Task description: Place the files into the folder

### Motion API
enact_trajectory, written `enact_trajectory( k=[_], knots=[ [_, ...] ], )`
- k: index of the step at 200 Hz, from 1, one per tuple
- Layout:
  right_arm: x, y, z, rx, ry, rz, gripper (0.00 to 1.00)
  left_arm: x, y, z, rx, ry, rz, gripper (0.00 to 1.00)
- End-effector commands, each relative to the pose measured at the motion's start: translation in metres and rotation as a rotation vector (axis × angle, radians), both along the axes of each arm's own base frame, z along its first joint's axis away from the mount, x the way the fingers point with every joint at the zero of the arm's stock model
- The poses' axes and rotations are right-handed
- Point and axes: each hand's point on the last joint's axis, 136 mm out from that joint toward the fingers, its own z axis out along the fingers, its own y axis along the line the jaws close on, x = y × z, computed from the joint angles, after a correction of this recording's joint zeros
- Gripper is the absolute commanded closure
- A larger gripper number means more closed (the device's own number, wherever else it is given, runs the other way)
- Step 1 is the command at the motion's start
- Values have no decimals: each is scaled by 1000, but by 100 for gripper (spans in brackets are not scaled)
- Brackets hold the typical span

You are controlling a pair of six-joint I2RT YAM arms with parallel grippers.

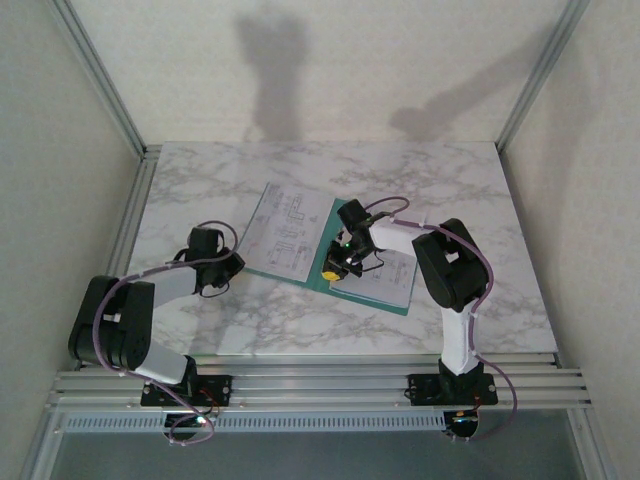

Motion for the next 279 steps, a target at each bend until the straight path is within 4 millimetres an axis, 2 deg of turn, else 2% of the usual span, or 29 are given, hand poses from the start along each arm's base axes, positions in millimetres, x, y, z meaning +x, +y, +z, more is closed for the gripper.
enact_trajectory(
  k=[1, 42, 78, 119, 147, 182, 207, 228, 255, 279],
  knots=[
    [-39, -43, -68, -248, 131, 17, 100, 5, -11, 8, -52, -66, -21, 85],
    [-39, -43, -68, -248, 132, 22, 100, 6, -10, 20, -74, -135, -2, 100],
    [-28, -35, -56, -214, 90, 32, 100, 2, -11, 41, -80, -195, -16, 100],
    [0, -14, -5, -136, -22, 30, 78, -12, -11, 73, -47, -257, -45, 100],
    [16, -1, 33, -75, -81, 8, 69, -21, -14, 101, -13, -318, -72, 100],
    [27, 7, 66, -18, -115, -35, 61, -26, -23, 143, 39, -404, -107, 100],
    [35, 15, 87, 23, -135, -74, 53, -26, -39, 174, 64, -460, -163, 100],
    [49, 16, 118, 40, -206, -119, 47, -25, -58, 193, 105, -488, -233, 100],
    [61, 10, 160, 20, -290, -181, 42, -24, -87, 208, 183, -503, -321, 100],
    [64, 7, 187, -8, -319, -218, 40, -25, -112, 215, 238, -517, -385, 100]
  ],
)
